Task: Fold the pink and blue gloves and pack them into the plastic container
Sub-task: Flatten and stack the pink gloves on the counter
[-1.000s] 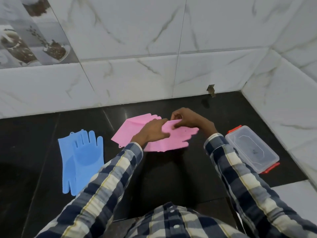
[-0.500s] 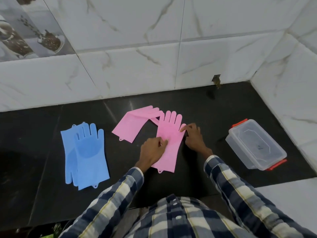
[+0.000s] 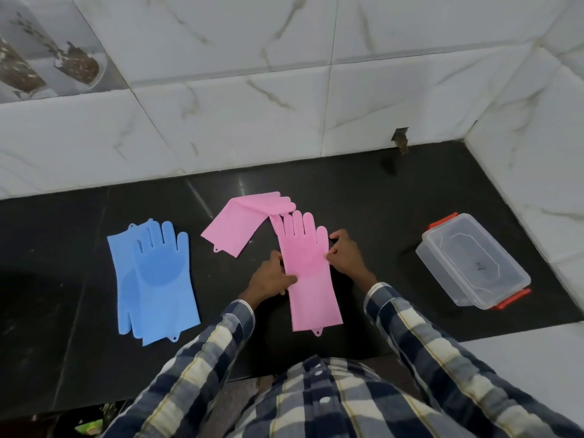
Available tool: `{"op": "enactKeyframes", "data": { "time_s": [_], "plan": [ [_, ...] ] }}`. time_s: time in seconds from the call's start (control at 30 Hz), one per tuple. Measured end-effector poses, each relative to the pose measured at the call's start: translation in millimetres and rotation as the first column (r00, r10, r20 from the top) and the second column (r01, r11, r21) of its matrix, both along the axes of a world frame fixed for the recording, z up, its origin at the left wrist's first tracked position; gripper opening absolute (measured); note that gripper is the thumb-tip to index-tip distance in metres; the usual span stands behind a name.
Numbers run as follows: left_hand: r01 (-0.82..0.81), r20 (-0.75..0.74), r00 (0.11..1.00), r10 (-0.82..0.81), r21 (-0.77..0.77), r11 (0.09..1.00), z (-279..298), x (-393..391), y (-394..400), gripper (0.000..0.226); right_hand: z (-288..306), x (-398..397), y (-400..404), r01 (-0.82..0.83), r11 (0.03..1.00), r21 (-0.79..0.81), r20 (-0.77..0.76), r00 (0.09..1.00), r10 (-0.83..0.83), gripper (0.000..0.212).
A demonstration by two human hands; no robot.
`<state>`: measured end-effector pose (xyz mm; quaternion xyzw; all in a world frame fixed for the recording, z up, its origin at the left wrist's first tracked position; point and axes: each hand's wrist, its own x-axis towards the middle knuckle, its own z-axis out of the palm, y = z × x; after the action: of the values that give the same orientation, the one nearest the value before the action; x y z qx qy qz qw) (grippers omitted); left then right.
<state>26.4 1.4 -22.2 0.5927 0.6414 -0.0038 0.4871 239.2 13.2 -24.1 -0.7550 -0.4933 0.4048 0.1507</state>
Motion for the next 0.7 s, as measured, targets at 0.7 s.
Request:
{"op": "enactKeyframes", "data": {
  "time_s": [0.7],
  "plan": [
    [-0.07,-0.373,0.873,0.314,0.542,0.837,26.6,-92.4,85.9,0.066,12.8,-30.5,17.9,0.1,0.992,0.072,-0.04,0.994,-0.097,0.021]
  ]
}}
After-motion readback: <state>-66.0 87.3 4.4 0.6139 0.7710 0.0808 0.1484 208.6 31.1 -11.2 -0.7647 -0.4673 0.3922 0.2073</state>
